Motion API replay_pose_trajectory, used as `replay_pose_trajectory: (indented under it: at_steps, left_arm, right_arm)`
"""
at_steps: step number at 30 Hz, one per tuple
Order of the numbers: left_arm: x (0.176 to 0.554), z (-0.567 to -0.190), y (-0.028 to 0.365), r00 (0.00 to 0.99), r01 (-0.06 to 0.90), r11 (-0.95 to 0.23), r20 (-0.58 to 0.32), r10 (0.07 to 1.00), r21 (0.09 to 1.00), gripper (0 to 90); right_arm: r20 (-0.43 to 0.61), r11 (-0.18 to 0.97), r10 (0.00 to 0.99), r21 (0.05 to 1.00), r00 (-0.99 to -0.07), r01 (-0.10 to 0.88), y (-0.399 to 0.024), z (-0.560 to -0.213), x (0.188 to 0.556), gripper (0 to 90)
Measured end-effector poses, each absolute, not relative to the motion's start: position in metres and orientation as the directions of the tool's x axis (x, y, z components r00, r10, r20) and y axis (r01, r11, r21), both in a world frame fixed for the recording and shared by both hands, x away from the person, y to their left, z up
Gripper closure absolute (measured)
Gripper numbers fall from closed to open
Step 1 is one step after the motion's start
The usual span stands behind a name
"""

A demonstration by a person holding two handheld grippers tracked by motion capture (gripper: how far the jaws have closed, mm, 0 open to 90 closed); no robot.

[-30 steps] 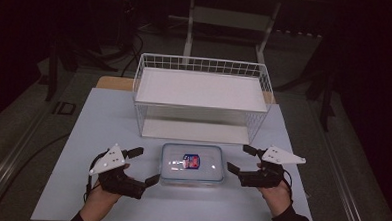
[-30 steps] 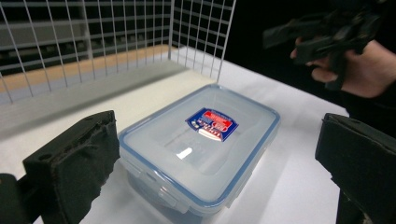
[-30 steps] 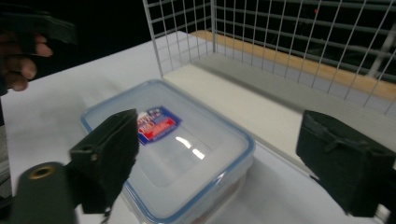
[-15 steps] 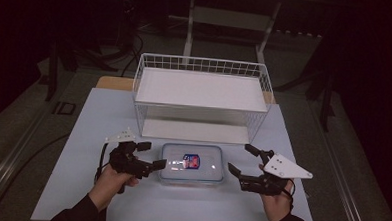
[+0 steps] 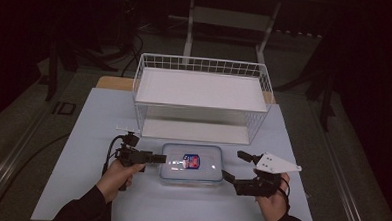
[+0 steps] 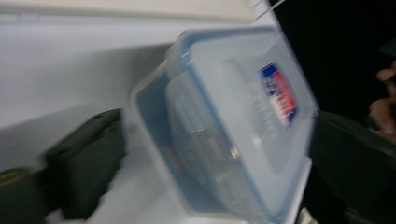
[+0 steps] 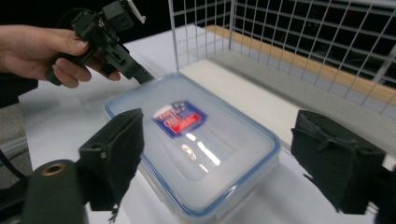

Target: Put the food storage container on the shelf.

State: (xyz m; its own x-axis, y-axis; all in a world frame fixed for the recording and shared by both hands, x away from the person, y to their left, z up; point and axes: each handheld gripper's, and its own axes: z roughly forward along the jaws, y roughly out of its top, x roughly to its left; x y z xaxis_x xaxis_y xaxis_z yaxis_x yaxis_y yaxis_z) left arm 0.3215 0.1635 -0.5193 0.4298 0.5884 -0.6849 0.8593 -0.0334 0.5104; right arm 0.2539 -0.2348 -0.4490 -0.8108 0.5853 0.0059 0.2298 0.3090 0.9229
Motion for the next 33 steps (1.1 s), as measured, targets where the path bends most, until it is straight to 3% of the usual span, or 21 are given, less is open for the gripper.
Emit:
replay_pose_trajectory:
  at_steps: [3, 10, 16, 22, 27, 33]
  left_arm:
    - [0.323, -0.522, 0.163, 0.422, 0.868, -0.04, -0.692, 0.586, 0.495, 11.8]
    - [0.33, -0.536, 0.167, 0.353, 0.919, -0.03, -0.789, 0.503, 0.393, 29.7]
    - [0.331, -0.535, 0.169, 0.379, 0.915, -0.061, -0.801, 0.463, 0.398, 46.8]
    - [0.327, -0.533, 0.172, 0.399, 0.907, -0.061, -0.807, 0.436, 0.416, 51.9]
    - [0.319, -0.526, 0.171, 0.469, 0.873, -0.101, -0.769, 0.434, 0.476, 54.8]
    - [0.315, -0.525, 0.172, 0.51, 0.851, -0.116, -0.749, 0.423, 0.513, 55.8]
  right_arm:
    - [-0.001, 0.319, 0.591, 0.919, -0.806, 0.233, -0.233, -0.451, 0.254, 10.2]
    - [0.053, 0.286, 0.616, 0.915, -0.786, 0.286, -0.236, -0.454, 0.258, 9.7]
    - [0.08, 0.278, 0.628, 0.906, -0.775, 0.318, -0.239, -0.456, 0.261, 9.8]
    - [0.179, 0.256, 0.632, 0.87, -0.754, 0.421, -0.241, -0.47, 0.272, 10.2]
    - [0.322, 0.221, 0.628, 0.798, -0.708, 0.56, -0.247, -0.485, 0.291, 14.4]
    - [0.41, 0.22, 0.606, 0.737, -0.682, 0.639, -0.25, -0.496, 0.303, 23.9]
